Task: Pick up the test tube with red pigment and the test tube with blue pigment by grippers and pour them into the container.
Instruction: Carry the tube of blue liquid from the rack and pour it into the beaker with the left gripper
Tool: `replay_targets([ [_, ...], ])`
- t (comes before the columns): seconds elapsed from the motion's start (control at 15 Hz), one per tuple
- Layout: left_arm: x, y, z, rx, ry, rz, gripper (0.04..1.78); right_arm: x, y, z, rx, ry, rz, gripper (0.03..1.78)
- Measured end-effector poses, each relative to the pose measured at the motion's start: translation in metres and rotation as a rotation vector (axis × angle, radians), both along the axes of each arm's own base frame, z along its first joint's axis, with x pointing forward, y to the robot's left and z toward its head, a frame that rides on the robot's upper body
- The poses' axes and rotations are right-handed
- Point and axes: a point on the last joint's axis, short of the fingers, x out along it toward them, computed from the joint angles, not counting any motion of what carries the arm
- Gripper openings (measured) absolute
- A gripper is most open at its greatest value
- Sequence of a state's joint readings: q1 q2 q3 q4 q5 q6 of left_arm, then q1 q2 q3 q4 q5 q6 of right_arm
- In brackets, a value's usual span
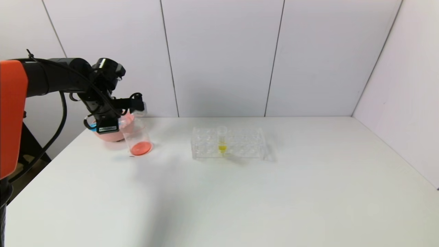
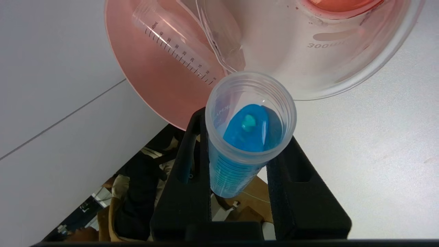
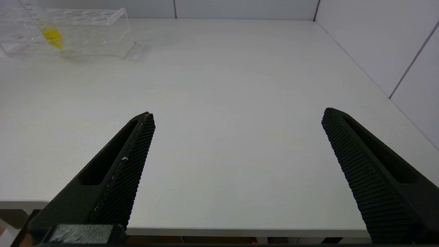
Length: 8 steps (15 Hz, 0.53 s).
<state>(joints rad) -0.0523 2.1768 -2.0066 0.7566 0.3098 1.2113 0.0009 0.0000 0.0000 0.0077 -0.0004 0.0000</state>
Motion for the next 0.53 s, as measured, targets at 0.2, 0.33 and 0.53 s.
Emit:
replay_targets([
  [0.2, -0.0003, 0.0, -0.0003, -0.001, 0.003, 0.001, 0.48, 0.0, 0.0, 0.0, 0.0, 0.0, 0.001, 1.77],
  [0.33, -0.0002, 0.0, -0.0002, 0.0, 0.003, 0.001, 0.48, 0.0, 0.0, 0.0, 0.0, 0.0, 0.001, 1.77],
  [0.53, -0.0001, 0.0002, -0.0001, 0.004, 0.002, -0.002, 0.48, 0.0, 0.0, 0.0, 0.0, 0.0, 0.001, 1.77],
])
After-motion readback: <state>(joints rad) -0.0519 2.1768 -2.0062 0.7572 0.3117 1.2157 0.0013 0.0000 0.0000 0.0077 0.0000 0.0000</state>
